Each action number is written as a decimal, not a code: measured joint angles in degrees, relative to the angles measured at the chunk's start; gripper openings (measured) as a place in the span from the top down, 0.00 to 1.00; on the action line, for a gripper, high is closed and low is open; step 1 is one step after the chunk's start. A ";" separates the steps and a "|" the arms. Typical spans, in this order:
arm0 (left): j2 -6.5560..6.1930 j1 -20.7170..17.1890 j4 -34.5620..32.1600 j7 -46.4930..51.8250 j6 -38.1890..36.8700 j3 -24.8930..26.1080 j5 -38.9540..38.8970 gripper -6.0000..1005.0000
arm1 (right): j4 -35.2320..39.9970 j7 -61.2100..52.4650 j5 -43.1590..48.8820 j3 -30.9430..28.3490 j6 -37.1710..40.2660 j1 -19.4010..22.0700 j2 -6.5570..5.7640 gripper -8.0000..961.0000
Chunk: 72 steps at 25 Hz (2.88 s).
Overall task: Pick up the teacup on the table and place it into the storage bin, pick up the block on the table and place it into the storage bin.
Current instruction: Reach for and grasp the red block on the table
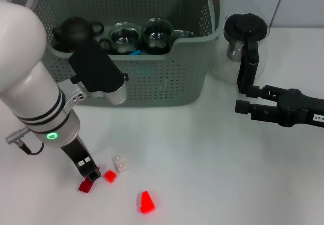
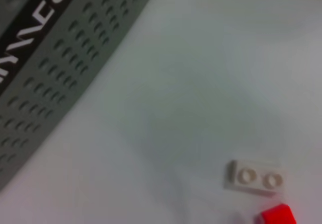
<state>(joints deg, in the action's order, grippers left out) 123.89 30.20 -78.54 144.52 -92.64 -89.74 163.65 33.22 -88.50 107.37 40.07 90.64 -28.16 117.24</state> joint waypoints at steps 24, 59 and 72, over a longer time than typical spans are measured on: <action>0.56 -1.64 -3.20 -1.10 -7.69 0.72 -0.20 0.43 | 0.00 0.00 -0.03 0.00 -0.29 -0.14 -0.09 0.08; 0.49 -0.77 -3.10 -0.87 -13.92 1.32 -1.05 0.43 | 0.01 0.00 0.13 0.00 -0.29 0.05 -0.09 0.08; 0.56 0.75 2.54 -1.48 -11.90 0.91 -4.15 0.43 | -0.52 0.55 0.10 0.00 -0.29 0.25 -0.09 0.08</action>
<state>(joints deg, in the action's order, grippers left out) 124.45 30.96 -76.00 143.04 -104.54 -88.83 159.50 32.69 -87.96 107.46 40.08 90.35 -27.91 117.16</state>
